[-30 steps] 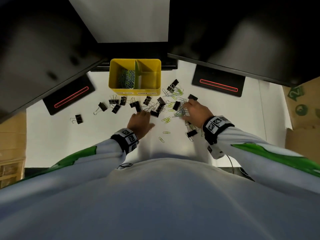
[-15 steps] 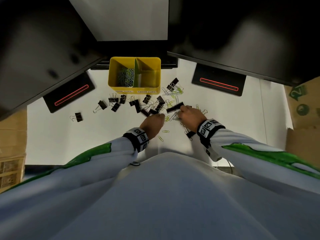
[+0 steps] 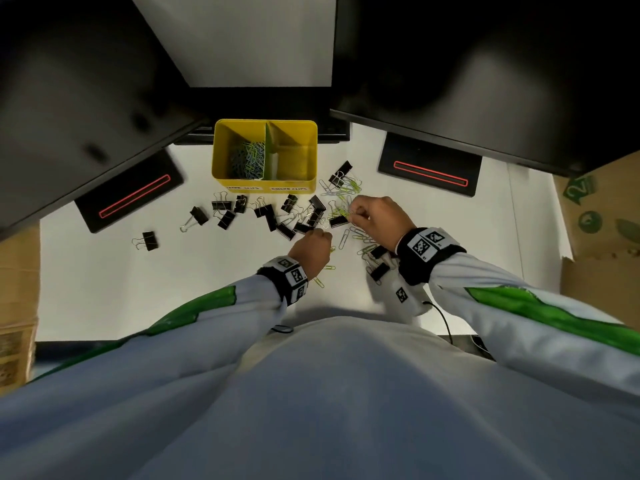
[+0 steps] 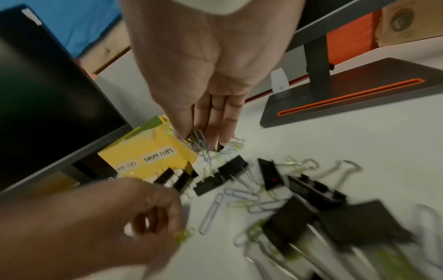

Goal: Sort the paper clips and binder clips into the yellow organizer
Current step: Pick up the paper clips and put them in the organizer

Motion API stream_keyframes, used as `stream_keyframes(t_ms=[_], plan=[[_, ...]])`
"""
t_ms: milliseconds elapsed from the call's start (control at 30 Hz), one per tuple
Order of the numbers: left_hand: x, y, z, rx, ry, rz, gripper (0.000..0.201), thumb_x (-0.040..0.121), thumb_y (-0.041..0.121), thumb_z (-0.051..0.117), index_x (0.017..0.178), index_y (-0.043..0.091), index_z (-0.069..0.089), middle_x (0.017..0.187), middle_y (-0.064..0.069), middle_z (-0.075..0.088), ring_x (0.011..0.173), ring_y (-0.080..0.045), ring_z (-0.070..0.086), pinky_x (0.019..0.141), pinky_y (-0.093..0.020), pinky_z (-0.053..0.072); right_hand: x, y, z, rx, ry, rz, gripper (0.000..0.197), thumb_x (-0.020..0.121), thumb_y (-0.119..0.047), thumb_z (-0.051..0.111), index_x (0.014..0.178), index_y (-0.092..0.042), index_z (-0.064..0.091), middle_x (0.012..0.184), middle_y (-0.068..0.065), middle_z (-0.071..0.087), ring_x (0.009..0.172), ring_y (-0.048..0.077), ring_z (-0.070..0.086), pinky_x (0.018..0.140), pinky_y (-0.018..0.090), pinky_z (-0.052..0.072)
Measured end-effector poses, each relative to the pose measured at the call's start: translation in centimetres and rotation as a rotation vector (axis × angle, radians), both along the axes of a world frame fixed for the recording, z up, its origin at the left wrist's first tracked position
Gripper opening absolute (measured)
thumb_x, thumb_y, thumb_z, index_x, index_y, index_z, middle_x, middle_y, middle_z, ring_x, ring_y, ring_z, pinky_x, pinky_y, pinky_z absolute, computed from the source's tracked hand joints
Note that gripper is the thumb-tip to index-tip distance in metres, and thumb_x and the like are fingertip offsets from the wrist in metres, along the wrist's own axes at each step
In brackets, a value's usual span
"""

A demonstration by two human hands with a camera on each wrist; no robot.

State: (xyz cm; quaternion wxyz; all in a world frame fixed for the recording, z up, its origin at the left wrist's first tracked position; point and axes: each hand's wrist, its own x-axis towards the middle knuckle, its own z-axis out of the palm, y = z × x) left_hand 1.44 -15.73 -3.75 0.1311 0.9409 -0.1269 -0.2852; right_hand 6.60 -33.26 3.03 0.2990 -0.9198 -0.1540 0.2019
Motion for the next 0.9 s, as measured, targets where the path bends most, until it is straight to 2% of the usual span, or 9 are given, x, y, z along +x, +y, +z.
stream_keyframes(t_ms=[100,167,333,433,500,633,700,800,900], plan=[[-0.4,1.7,1.8,-0.228,-0.027,0.037,0.015,0.093,0.010,0.048,0.097,-0.001,0.058,0.103,-0.019,0.058,0.098,-0.034,0.054,0.082,-0.041,0.045,1.4,2.9,1.9,0.135,0.043,-0.005,0.010,0.091,-0.024,0.062,0.087,-0.015,0.063,0.080,-0.001,0.067,0.073,0.014,0.061,0.068,0.029,0.048],[0.1,3.5,4.0,-0.355,-0.109,0.169,0.011,0.090,0.014,0.053,0.088,0.005,0.058,0.090,-0.010,0.059,0.086,-0.028,0.057,0.074,-0.037,0.045,2.3,5.4,3.3,0.227,0.040,-0.025,0.008,0.091,-0.023,0.063,0.087,-0.016,0.064,0.078,0.002,0.067,0.071,0.013,0.061,0.067,0.027,0.048],[4.1,9.8,9.6,-0.422,-0.351,0.565,0.012,0.094,0.017,0.055,0.094,0.006,0.059,0.081,-0.002,0.064,0.070,-0.017,0.059,0.061,-0.028,0.042,5.1,12.1,5.6,0.362,-0.020,-0.095,0.009,0.090,-0.018,0.064,0.088,-0.010,0.066,0.069,0.000,0.063,0.059,0.005,0.056,0.064,0.016,0.048],[7.1,13.4,11.3,-0.318,-0.426,0.706,0.019,0.094,0.021,0.055,0.102,0.006,0.061,0.094,-0.010,0.070,0.082,-0.025,0.064,0.070,-0.032,0.049,7.0,16.1,5.8,0.344,-0.051,-0.117,0.008,0.089,-0.018,0.064,0.090,-0.011,0.067,0.074,0.001,0.067,0.067,0.015,0.062,0.071,0.033,0.054],[8.9,15.0,11.2,-0.274,-0.403,0.772,0.021,0.093,0.022,0.055,0.104,0.007,0.062,0.098,-0.011,0.070,0.089,-0.029,0.064,0.079,-0.037,0.051,8.1,18.0,5.5,0.299,-0.058,-0.131,0.008,0.089,-0.019,0.064,0.091,-0.011,0.067,0.078,0.002,0.068,0.072,0.018,0.063,0.074,0.035,0.055],[10.4,16.0,10.6,-0.184,-0.325,0.754,0.023,0.095,0.014,0.047,0.110,0.006,0.062,0.107,-0.015,0.068,0.098,-0.033,0.063,0.082,-0.040,0.052,9.1,19.5,4.4,0.127,0.043,-0.053,0.025,0.088,-0.024,0.065,0.109,-0.012,0.068,0.097,0.004,0.071,0.089,0.022,0.065,0.088,0.038,0.053],[9.9,15.5,10.5,-0.163,-0.369,0.728,0.025,0.096,0.012,0.043,0.113,0.006,0.061,0.115,-0.018,0.062,0.100,-0.034,0.061,0.083,-0.039,0.048,8.6,18.7,4.1,0.134,0.083,-0.043,0.033,0.088,-0.021,0.065,0.120,-0.013,0.064,0.106,0.003,0.070,0.098,0.018,0.064,0.094,0.032,0.050],[7.7,13.7,10.1,-0.247,-0.482,0.675,0.022,0.098,0.014,0.042,0.111,0.008,0.059,0.117,-0.016,0.055,0.092,-0.031,0.058,0.079,-0.037,0.047,6.7,15.1,4.0,0.260,0.063,-0.092,0.031,0.091,-0.017,0.061,0.122,-0.016,0.061,0.110,0.000,0.067,0.098,0.012,0.063,0.087,0.024,0.048],[5.3,11.2,8.5,-0.297,-0.475,0.509,0.017,0.098,0.016,0.044,0.105,0.011,0.058,0.112,-0.012,0.055,0.090,-0.026,0.057,0.076,-0.036,0.051,4.7,10.1,2.6,0.290,-0.018,-0.203,0.022,0.093,-0.015,0.056,0.113,-0.018,0.065,0.100,-0.002,0.068,0.091,0.011,0.063,0.082,0.025,0.051]])
